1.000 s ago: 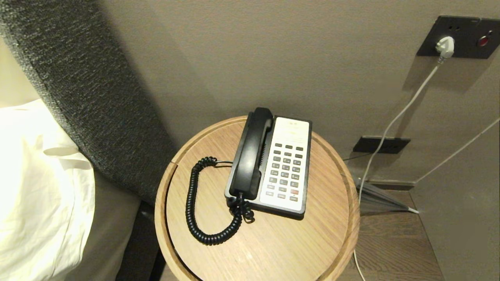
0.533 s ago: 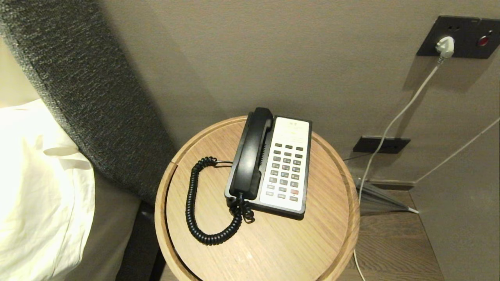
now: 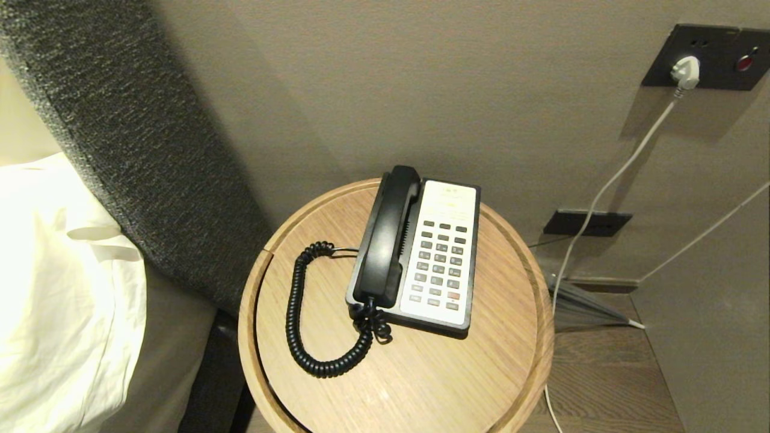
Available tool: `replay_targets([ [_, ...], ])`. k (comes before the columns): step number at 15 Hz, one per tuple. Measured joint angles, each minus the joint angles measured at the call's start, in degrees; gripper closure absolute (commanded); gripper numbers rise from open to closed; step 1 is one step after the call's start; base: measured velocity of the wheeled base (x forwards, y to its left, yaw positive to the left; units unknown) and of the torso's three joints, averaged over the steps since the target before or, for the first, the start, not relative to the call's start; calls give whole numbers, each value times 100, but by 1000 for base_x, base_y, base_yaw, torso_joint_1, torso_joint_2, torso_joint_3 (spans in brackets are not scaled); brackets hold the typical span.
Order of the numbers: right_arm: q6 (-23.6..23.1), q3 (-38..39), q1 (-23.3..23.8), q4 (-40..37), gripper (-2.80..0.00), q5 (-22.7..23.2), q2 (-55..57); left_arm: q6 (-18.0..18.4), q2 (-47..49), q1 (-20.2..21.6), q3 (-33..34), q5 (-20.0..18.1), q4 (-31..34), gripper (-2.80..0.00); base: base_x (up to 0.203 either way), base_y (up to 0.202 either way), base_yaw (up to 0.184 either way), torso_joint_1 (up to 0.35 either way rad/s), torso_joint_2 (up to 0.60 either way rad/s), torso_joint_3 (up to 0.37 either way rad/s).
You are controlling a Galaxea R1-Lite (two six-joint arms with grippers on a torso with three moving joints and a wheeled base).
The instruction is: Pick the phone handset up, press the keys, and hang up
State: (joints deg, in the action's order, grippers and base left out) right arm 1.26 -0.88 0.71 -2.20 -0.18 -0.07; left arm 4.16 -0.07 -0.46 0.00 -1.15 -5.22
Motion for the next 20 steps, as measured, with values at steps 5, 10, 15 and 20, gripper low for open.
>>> replay_targets([
  [5,0,0,-2,1,0,2,0,10,0,0,0,-1,-1,0,0,0,0,3,2,101],
  [10,3,0,0,1,0,0,0,8,0,5,0,0,2,0,0,0,0,3,1,197],
  [15,-3,0,0,0,0,1,0,-134,0,0,0,22,-15,0,0,0,0,3,3,206],
  [20,-1,0,0,1,0,2,0,-284,0,0,0,45,-18,0,0,0,0,1,2,204],
])
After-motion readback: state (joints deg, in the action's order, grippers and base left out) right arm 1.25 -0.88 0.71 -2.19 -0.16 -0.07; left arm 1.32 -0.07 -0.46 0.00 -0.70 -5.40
